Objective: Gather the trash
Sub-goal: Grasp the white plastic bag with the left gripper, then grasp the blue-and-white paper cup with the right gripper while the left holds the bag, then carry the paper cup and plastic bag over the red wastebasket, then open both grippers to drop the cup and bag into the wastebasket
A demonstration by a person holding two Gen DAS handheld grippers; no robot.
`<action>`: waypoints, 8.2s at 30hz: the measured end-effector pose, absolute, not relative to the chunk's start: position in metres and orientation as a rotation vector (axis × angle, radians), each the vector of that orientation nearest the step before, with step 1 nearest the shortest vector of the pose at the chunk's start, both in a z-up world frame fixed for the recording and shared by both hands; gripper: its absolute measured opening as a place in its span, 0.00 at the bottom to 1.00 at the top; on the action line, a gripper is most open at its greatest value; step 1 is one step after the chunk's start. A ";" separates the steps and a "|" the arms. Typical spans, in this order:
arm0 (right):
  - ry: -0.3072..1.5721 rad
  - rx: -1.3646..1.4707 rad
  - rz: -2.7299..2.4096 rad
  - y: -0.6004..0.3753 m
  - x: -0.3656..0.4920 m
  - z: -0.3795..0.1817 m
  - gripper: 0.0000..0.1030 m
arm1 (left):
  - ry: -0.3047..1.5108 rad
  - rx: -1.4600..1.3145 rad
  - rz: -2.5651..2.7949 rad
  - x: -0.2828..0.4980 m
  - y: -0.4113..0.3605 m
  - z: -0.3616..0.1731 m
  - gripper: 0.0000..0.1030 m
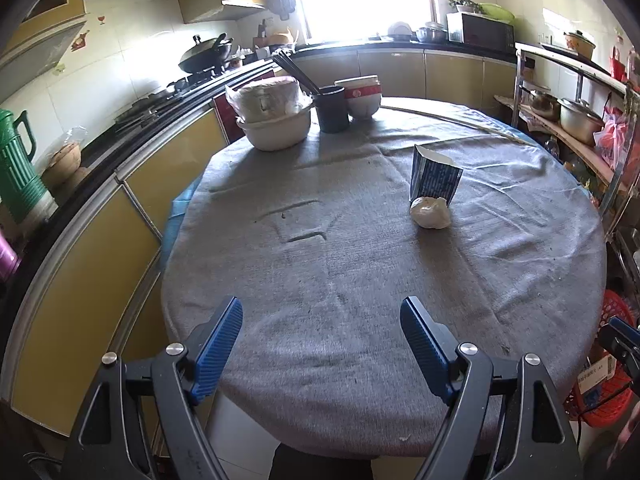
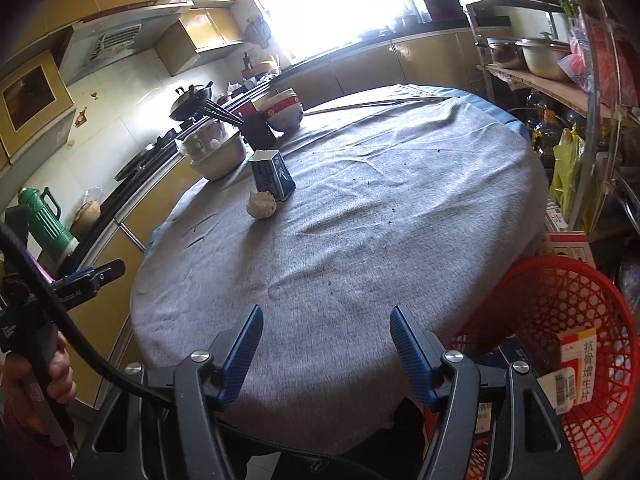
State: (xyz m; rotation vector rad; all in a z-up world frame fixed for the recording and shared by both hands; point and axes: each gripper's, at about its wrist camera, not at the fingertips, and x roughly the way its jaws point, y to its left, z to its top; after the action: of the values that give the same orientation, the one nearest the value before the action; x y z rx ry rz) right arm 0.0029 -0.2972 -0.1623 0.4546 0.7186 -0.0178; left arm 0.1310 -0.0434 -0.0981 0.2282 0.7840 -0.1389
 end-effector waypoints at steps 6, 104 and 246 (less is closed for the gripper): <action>0.728 0.472 -0.022 -0.304 0.016 -0.169 0.68 | 0.826 0.236 -0.184 0.159 -0.057 -0.110 0.79; 0.681 0.442 -0.088 -0.240 0.216 -0.142 0.52 | 0.782 0.069 -0.297 0.219 -0.034 -0.123 0.40; 0.347 0.853 -0.389 -0.487 -0.191 -0.150 0.53 | 0.450 0.744 -0.682 -0.055 -0.354 -0.064 0.40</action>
State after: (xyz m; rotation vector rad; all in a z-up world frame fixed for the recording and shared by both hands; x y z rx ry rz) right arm -0.1908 -0.4870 -0.1496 0.8533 0.3468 -0.3887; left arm -0.0547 -0.3537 -0.0644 0.7442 0.4499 -0.6823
